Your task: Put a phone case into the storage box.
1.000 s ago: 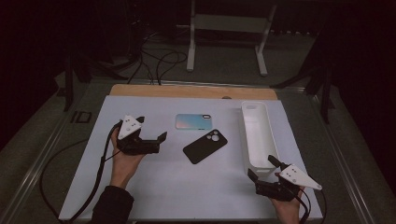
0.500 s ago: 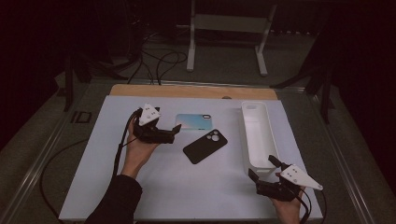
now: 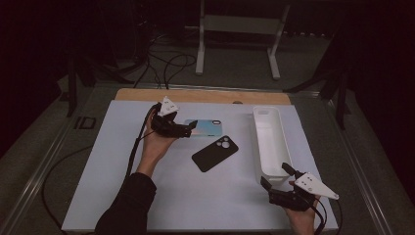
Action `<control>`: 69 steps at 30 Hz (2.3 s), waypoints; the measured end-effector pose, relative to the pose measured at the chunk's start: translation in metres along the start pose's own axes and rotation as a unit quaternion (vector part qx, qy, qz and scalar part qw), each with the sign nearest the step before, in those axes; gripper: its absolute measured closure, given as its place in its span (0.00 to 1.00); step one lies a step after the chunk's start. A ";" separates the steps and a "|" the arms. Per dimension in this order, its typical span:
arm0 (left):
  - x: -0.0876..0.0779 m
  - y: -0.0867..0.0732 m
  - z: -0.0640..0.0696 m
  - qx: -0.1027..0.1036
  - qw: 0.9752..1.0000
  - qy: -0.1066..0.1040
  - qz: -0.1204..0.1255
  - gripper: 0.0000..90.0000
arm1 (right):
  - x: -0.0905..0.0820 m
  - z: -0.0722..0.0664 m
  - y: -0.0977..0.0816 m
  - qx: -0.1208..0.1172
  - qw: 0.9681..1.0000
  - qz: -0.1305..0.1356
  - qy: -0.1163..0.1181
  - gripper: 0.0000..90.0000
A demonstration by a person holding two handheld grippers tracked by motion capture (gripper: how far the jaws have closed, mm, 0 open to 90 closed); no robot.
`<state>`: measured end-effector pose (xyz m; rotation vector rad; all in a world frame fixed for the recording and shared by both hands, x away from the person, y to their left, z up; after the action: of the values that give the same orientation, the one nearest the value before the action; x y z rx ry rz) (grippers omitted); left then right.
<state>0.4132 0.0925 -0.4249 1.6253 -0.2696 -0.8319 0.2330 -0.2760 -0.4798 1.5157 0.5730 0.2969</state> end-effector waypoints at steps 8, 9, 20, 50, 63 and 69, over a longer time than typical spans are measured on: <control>0.027 -0.001 -0.004 -0.013 1.000 0.004 -0.016 0.26 | 0.000 0.001 0.000 0.000 1.000 0.001 -0.002 0.09; 0.030 -0.001 -0.006 -0.018 1.000 0.003 -0.015 0.29 | 0.000 0.001 0.000 0.001 1.000 0.001 -0.002 0.09; 0.066 0.005 -0.007 -0.026 0.999 0.003 -0.021 0.56 | -0.001 0.003 0.000 0.008 1.000 0.003 -0.005 0.09; 0.150 -0.018 0.003 -0.042 0.994 -0.010 -0.100 1.00 | 0.001 0.005 -0.001 0.010 1.000 0.005 -0.010 0.09; 0.175 -0.032 -0.003 -0.069 0.989 0.002 -0.133 1.00 | -0.005 0.009 -0.001 0.016 1.000 0.009 -0.019 0.09; 0.180 -0.046 -0.006 -0.088 0.983 0.014 -0.158 1.00 | -0.006 0.008 -0.002 0.015 1.000 0.007 -0.019 0.09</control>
<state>0.5332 0.0013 -0.5334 1.5309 0.0856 -1.0419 0.2313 -0.2860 -0.4807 1.5522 0.5388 0.2696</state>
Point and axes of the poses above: each handheld gripper's, and its own axes: x roughly forward along the jaws, y roughly out of its top, z roughly to its right, the point moved 2 cm from there along x, roughly forward along the jaws, and after that the axes turned 6 degrees about z, right-handed, at the moved point
